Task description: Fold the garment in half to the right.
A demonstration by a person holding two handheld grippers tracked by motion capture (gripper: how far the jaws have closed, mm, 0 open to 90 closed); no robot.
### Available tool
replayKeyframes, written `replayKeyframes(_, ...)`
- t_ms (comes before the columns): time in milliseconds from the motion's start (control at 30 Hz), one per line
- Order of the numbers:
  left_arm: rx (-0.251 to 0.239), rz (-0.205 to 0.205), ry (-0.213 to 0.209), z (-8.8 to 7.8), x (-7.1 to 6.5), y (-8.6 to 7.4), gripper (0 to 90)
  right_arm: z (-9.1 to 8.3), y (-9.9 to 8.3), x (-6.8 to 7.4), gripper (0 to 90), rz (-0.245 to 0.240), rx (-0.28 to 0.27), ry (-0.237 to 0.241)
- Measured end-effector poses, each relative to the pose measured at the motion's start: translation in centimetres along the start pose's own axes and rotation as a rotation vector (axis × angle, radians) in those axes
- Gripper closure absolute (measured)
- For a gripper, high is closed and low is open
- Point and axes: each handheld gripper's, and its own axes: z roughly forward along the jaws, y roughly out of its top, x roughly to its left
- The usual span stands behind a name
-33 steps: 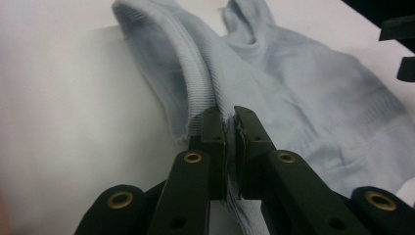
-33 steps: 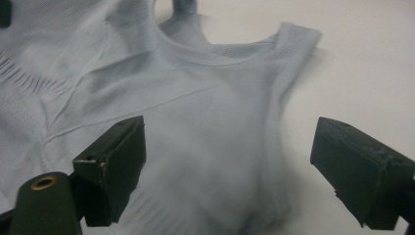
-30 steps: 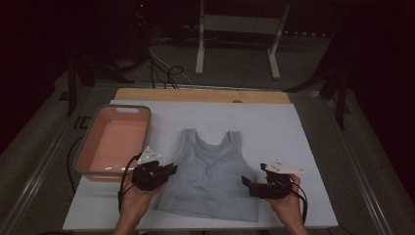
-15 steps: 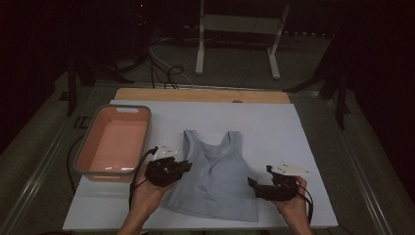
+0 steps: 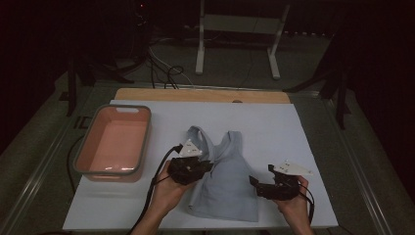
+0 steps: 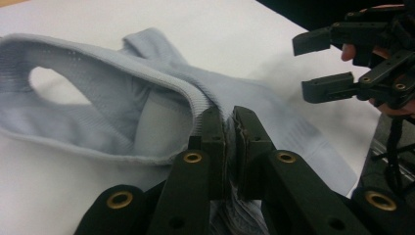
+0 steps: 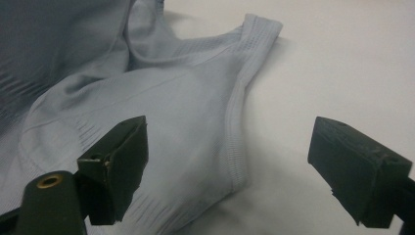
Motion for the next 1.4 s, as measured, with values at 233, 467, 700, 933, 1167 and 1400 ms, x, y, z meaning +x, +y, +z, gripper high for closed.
replayKeyframes(233, 0.008, 0.025, -0.030, 1.6, -1.0, 0.8, 85.1, -0.3, 0.0, -0.4, 14.9, 0.021, -0.023, -0.020)
replayKeyframes(467, 0.026, 0.044, -0.052, 3.5, -2.0, 1.2, 84.6, -0.7, 0.0, -1.2, 15.4, 0.066, -0.054, -0.049)
replayKeyframes(700, 0.057, 0.057, -0.075, 5.5, -3.0, 1.2, 84.5, -0.9, 0.0, -1.5, 15.5, 0.078, -0.069, -0.067)
replayKeyframes(933, 0.090, 0.100, -0.147, 7.3, -4.0, 0.4, 78.4, -0.6, 0.0, -1.4, 15.4, 0.067, -0.066, -0.065)
replayKeyframes(1167, -0.003, 0.079, -0.126, 5.6, -3.1, 0.9, 45.6, -0.4, 0.2, -1.0, 15.6, 0.060, -0.059, -0.052)
replayKeyframes(1400, -0.039, 0.035, -0.017, 3.6, -1.0, 0.8, 22.0, 0.3, 1.0, 0.8, 17.3, 0.009, -0.039, 0.007)
